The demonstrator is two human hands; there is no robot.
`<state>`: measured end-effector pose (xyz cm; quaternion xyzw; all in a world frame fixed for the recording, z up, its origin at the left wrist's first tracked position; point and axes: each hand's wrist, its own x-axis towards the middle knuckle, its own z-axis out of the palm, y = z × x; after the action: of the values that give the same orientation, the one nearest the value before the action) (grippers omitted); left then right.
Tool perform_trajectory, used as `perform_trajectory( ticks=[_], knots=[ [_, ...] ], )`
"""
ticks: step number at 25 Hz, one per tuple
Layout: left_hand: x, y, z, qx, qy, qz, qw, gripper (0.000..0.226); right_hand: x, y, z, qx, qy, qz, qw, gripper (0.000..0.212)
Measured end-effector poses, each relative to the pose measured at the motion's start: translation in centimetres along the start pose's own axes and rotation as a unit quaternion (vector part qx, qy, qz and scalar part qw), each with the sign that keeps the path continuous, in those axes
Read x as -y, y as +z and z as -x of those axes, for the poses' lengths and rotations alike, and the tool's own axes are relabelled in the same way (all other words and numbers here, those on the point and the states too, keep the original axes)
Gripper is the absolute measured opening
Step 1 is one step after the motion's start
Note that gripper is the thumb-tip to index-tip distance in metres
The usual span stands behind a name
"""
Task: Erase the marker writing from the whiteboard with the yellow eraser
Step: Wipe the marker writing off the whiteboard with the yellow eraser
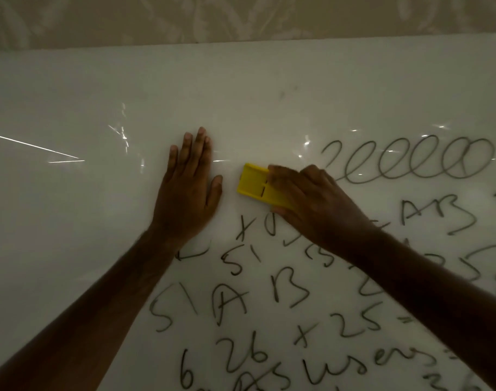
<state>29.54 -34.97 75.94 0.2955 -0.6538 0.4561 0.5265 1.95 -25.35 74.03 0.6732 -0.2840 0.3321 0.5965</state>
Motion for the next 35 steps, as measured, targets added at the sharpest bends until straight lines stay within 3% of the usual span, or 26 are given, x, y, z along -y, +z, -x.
perform_trajectory(
  ticks=[5,8,13,17,23,27,30,35],
  knots=[
    [0.0,0.1,-0.1,-0.003,0.003,-0.003,1.000,0.070,-3.1,-1.4,0.4,0.002,0.011,0.021,1.000,0.052],
    [-0.1,0.1,-0.1,0.004,-0.001,-0.005,1.000,0.070,-1.4,-0.3,-1.4,-0.006,0.034,0.011,0.999,0.053],
    [-0.1,-0.1,0.0,0.011,-0.003,0.013,1.000,0.070,3.8,0.8,0.8,0.005,-0.041,-0.031,0.999,0.049],
    [-0.1,-0.1,0.1,0.008,-0.002,0.009,1.000,0.070,1.4,-0.6,3.4,0.045,-0.104,-0.019,0.993,0.050],
    [-0.5,0.3,0.1,0.002,-0.002,-0.028,1.000,0.068,-2.9,-1.2,-2.1,0.000,0.045,0.018,0.999,0.055],
    [-0.7,0.4,0.1,0.006,-0.008,-0.020,1.000,0.069,1.2,-0.2,1.1,0.025,-0.029,-0.007,0.999,0.053],
    [-1.1,0.5,0.1,0.002,-0.008,-0.014,1.000,0.069,0.6,-1.0,4.4,0.035,-0.062,-0.004,0.997,0.052],
    [-2.1,1.0,-0.4,0.004,-0.009,-0.029,1.000,0.069,-5.7,-2.3,1.2,0.010,0.023,0.032,0.999,0.053]
  ],
)
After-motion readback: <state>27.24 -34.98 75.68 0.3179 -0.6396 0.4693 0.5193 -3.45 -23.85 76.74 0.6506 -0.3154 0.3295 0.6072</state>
